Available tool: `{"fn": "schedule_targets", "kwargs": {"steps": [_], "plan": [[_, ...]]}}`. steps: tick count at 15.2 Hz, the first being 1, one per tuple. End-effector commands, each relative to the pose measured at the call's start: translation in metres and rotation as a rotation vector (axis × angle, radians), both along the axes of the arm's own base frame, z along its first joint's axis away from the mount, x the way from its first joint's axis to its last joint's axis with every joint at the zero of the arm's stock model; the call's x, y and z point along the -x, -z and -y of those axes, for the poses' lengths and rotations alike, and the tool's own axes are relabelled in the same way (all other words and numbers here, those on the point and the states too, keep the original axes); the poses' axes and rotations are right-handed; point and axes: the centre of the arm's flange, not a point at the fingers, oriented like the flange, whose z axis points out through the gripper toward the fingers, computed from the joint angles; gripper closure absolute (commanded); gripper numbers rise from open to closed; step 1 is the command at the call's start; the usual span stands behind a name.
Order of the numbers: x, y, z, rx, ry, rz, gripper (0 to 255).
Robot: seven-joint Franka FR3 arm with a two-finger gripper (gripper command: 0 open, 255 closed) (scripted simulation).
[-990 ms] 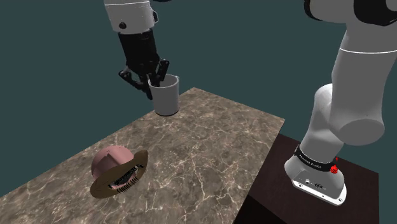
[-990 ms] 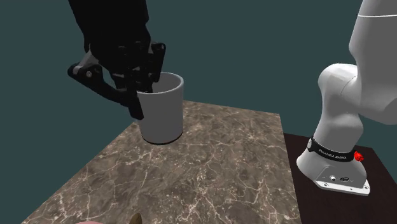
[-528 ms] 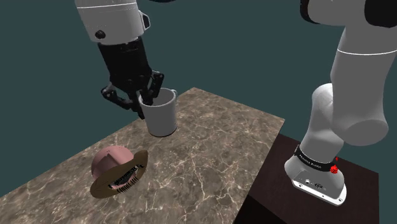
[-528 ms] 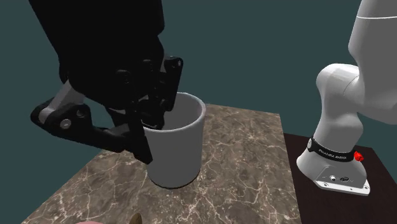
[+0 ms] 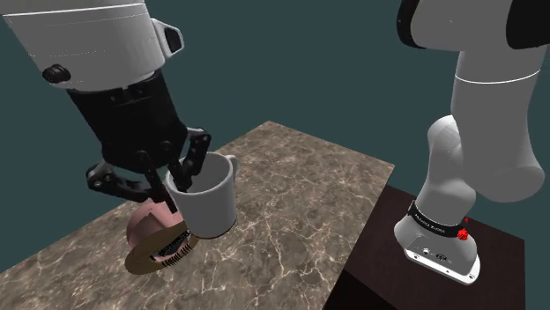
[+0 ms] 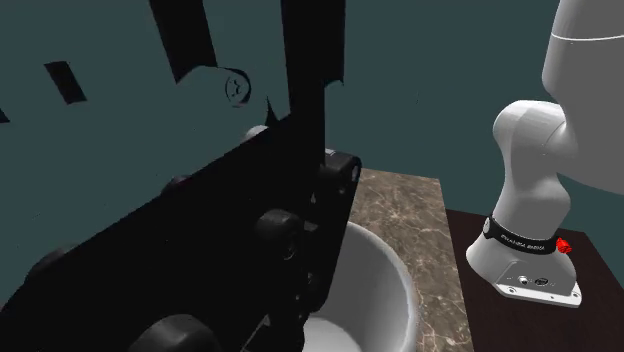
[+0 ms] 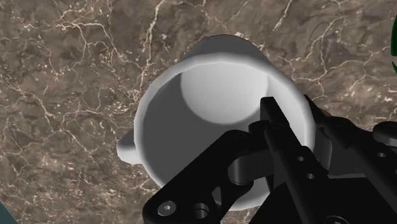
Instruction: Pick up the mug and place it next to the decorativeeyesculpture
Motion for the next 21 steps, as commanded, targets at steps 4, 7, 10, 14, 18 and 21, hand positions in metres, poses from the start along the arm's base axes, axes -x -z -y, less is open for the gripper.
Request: {"fn": "schedule_targets", "kwargs": {"steps": [4,7,10,14,18,21], "plan": [[0.024,0.011,-0.028,0.0,0.001,0.0,255],[0.024,0.027,-0.028,0.0,0.001,0.0,255],[0.024,0.043,-0.028,0.0,0.001,0.0,255],[0.024,0.064,-0.028,0.0,0.001,0.0,255],[0.024,0.085,-0.028,0.0,0.001,0.0,255],[0.024,0.101,-0.028,0.0,0.001,0.0,255]]}}
